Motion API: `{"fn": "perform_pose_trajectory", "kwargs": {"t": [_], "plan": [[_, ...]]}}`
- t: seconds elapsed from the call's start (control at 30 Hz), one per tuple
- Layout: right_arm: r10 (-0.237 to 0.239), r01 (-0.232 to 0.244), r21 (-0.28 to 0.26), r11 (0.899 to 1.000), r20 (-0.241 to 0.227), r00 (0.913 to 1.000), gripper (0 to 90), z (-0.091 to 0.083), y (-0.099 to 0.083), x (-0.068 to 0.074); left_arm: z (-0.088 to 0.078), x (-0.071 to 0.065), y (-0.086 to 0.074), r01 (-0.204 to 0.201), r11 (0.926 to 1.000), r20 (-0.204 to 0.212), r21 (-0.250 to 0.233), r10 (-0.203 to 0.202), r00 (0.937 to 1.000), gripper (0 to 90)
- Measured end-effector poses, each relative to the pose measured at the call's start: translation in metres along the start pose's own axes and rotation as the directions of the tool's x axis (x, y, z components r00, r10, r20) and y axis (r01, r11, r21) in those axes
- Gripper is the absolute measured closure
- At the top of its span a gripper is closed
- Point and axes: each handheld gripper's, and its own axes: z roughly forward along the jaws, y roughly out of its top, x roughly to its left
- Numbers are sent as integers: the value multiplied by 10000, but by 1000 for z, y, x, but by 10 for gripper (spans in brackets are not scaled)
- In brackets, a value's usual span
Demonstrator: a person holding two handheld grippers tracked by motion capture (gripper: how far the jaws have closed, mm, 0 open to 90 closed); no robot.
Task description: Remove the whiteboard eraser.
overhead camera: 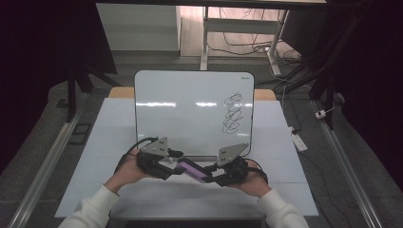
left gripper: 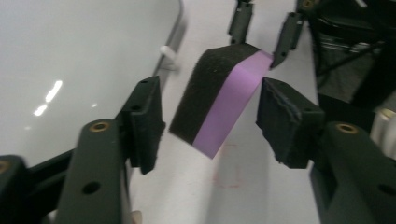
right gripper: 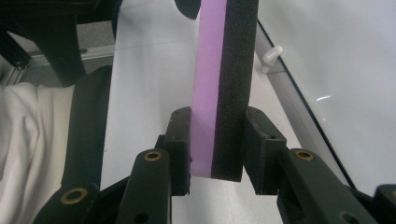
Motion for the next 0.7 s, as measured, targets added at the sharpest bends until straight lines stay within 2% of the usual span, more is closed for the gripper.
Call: {"fn": "perform_pose_trajectory", "kwargs": {"t": [0.07, 0.17, 0.3, 0.37, 0.47, 0.53, 0.57, 0.6, 0.63, 0.67, 0.7], "plan": [[-99, 100, 37, 9999, -110, 9999, 645, 0, 0, 0, 1, -1, 0, -86, 10000, 310, -34, 87, 9995, 468], [-133, 136, 105, 9999, -253, 9996, 644, -1, 1, -1, 2, -2, 1, -274, 9996, 478, 5, 273, 9985, 493], [-129, 136, 180, 9997, -371, 9992, 644, -1, 1, -1, 3, -3, 1, -374, 9993, 559, 62, 370, 9978, 517], [-82, 93, 244, 9997, -440, 9990, 641, 0, 0, -2, 3, -4, 0, -438, 9989, 572, 165, 428, 9974, 558], [-44, 56, 307, 9995, -407, 9992, 636, 0, -1, -2, 4, -6, 1, -528, 9984, 459, 207, 518, 9976, 578], [35, -33, 177, 9998, -90, 10000, 608, 0, -3, -1, 4, -6, 1, -422, 9989, 467, 196, 413, 9981, 616], [27, -28, 53, 10000, 195, 9998, 576, 0, -3, -1, 4, -6, 1, -162, 9999, 477, 20, 161, 9987, 630], [84, -82, -62, 9999, 370, 9993, 543, -2, -4, -1, 4, -6, 1, -162, 9999, 477, 20, 161, 9987, 635], [198, -188, -190, 9996, 531, 9984, 521, -3, -4, -1, 3, -6, 1, 75, 10000, 340, -44, -74, 9994, 639], [223, -201, -297, 9994, 757, 9969, 491, -4, -3, 0, 3, -6, 1, 75, 10000, 340, -44, -74, 9994, 641], [209, -169, -380, 9991, 1066, 9941, 459, -5, -3, 1, 2, -4, 2, 341, 9994, 122, -60, -340, 9993, 644]]}}
